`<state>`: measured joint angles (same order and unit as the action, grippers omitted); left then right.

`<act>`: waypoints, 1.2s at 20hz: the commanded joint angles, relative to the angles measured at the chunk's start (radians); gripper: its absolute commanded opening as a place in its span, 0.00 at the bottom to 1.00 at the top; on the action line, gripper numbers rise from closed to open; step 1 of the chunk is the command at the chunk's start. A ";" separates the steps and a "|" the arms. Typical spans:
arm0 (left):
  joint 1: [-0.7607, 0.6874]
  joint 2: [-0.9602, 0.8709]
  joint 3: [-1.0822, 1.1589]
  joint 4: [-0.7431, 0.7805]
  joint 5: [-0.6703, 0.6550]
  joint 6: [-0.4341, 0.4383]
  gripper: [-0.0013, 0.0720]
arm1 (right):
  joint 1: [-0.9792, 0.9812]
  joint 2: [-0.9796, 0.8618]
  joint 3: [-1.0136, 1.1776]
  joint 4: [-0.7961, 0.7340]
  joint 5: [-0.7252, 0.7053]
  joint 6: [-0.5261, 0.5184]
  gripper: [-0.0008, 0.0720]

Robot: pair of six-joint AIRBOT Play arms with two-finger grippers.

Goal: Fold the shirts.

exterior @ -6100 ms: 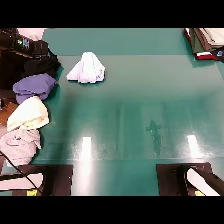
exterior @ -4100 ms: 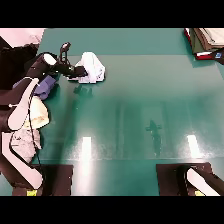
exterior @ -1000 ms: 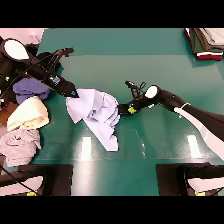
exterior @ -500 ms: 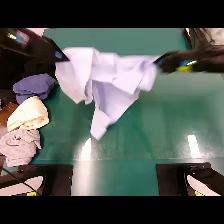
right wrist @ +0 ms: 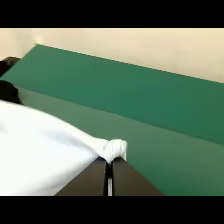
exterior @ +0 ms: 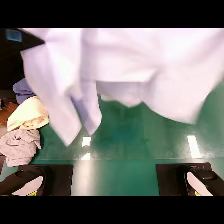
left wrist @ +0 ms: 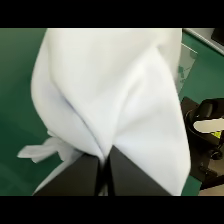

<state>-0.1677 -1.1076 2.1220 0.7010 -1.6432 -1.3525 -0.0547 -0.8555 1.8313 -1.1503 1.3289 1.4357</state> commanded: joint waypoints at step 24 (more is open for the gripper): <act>0.382 -0.229 -1.058 0.216 0.307 0.124 0.70 | 0.076 -0.495 -0.291 -0.003 0.098 0.062 0.03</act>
<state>0.1368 -1.3994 1.1961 0.9077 -1.3273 -1.2633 0.0353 -1.3739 1.5455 -1.1534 1.4475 1.4979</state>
